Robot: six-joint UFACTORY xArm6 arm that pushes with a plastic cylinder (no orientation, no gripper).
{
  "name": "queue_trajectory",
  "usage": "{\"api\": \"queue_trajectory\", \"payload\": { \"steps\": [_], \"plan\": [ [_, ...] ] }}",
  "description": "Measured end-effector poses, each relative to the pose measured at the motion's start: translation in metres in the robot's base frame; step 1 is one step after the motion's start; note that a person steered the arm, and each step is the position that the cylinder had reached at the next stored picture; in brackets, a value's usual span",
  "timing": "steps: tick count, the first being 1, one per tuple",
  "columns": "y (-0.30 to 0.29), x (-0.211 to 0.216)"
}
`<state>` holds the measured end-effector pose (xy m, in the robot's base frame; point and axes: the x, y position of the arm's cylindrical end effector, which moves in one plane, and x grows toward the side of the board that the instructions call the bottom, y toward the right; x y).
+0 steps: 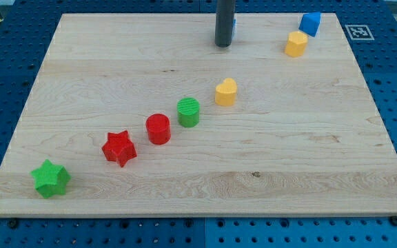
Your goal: Push the blue triangle into the blue cube
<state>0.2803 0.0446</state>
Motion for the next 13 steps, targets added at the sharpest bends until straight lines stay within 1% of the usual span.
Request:
{"api": "queue_trajectory", "payload": {
  "steps": [1,2,3,4,5,6,7,8,9,11,12,13],
  "plan": [
    [0.0,-0.004],
    [0.013,0.004],
    [0.057,0.045],
    [0.113,0.083],
    [0.186,0.093],
    [0.252,0.077],
    [0.275,0.007],
    [0.275,-0.044],
    [0.268,-0.044],
    [0.179,-0.046],
    [0.16,-0.052],
    [0.16,-0.061]
  ]
}}
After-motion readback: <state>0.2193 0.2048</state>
